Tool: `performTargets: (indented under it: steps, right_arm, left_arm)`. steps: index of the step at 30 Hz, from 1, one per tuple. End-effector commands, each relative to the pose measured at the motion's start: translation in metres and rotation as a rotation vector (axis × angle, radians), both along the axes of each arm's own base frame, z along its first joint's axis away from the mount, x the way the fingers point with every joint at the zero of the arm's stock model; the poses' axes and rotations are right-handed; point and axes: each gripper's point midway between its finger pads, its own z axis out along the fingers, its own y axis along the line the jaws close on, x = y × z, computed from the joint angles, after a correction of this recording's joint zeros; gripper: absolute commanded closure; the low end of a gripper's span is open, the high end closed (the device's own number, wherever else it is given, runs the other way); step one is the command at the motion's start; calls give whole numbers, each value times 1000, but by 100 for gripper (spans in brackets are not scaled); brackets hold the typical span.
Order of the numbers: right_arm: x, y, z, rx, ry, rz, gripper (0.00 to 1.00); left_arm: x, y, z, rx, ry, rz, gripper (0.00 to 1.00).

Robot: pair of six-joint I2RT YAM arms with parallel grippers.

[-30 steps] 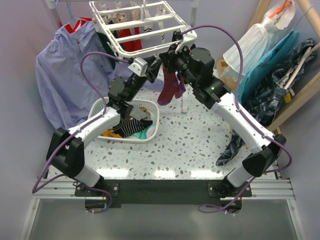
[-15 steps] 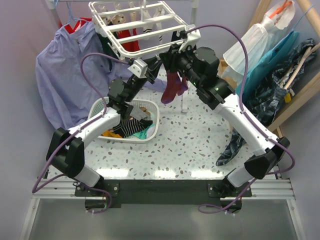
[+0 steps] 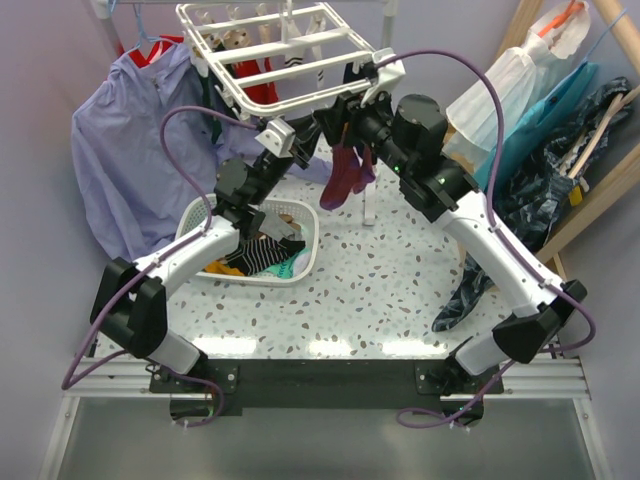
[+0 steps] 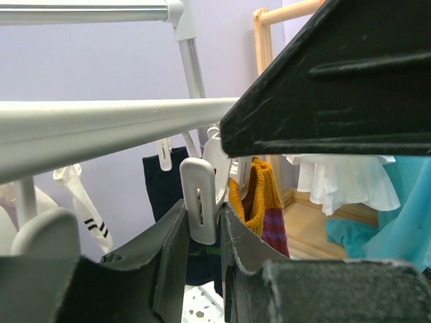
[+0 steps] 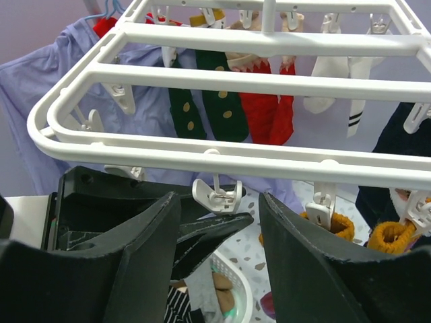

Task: Clip the socks to the hanger
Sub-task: Open the clamp at the hanger.

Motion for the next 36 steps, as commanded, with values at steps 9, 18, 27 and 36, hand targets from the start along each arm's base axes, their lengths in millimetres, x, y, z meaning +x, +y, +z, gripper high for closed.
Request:
performTargets:
  steps: [9, 18, 27, 36]
  right_arm:
    - [18, 16, 1, -38, -22, 24, 46]
    - [22, 18, 1, -43, -37, 18, 64]
    - [23, 16, -2, -41, -31, 6, 90]
    - [24, 17, -9, -47, -20, 5, 91]
  left_arm:
    - [-10, 4, 20, -9, -31, -3, 100]
    - [-10, 2, 19, 12, -22, -10, 100]
    - [-15, 10, 15, 17, 3, 14, 91]
    - [-31, 24, -7, -5, 112, 20, 52]
